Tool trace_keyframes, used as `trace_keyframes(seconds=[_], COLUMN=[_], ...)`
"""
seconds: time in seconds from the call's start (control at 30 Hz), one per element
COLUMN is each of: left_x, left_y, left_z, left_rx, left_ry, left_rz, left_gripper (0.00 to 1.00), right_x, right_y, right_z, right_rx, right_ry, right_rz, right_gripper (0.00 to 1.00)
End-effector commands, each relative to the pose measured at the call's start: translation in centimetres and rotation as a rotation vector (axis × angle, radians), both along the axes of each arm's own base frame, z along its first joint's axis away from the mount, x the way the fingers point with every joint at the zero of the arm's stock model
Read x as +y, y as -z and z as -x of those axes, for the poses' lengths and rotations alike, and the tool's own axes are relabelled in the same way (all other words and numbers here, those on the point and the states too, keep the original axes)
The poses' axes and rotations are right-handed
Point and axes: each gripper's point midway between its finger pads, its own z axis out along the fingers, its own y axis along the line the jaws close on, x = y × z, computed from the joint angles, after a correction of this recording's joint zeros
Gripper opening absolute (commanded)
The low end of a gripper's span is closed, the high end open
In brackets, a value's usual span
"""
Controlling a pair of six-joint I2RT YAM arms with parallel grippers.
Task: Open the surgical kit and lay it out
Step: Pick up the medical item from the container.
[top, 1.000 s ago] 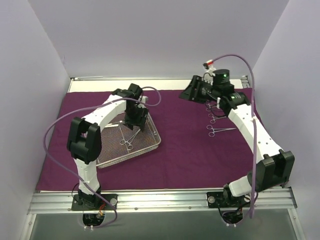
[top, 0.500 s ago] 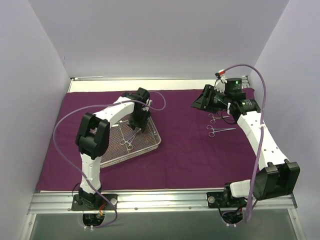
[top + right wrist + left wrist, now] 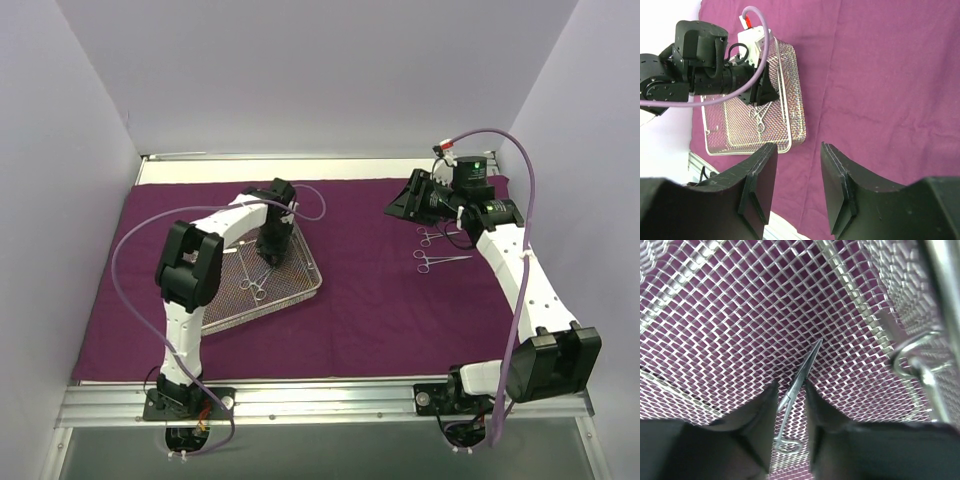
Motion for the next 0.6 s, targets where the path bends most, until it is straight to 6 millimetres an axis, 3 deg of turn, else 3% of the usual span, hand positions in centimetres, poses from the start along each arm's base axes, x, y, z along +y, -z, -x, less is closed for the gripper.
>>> trace_keyframes(seconds=[0.0,0.07,0.17,0.2,0.3,0.43,0.47,0.57], left_x=[0.9,1.2,1.8,2.1,2.5,2.6,2.9,3.2], left_y=[3.0,3.5,4.1,4.1,3.1,0.3,-0.8,-2.8], left_z=[0.7,1.0,1.4,1.3,1.0,0.4,0.4,-0.1], left_rx=[0.065,0.086,0.1,0.097,0.071,0.051,0.044,0.015], left_ry=[-0.045,-0.058,-0.071,-0.078,-0.079,-0.086,-0.095,-0.118], left_rz=[-0.007,-0.013,-0.019,-0.017,-0.005,0.047,0.054,0.072], left_gripper=[0.32,0.19,0.1,0.03,0.02,0.02,0.02,0.02], right_x=[0.0,0.1,0.2,0.3,1.6,6.1,8.4,12.2], right_y=[-2.0,-2.0,-2.1,-2.0,-1.1,1.6,1.8,3.0], right_z=[0.2,0.1,-0.1,-0.1,-0.3,0.0,0.8,1.0], right_rx=[-0.058,-0.06,-0.062,-0.061,-0.042,0.005,0.001,0.008], right_ry=[-0.01,-0.012,-0.015,-0.017,-0.052,-0.167,-0.224,-0.286], right_rz=[-0.023,-0.025,-0.025,-0.021,-0.011,0.054,0.058,0.049], right_gripper=[0.4,0.4,0.39,0.39,0.39,0.38,0.38,0.37])
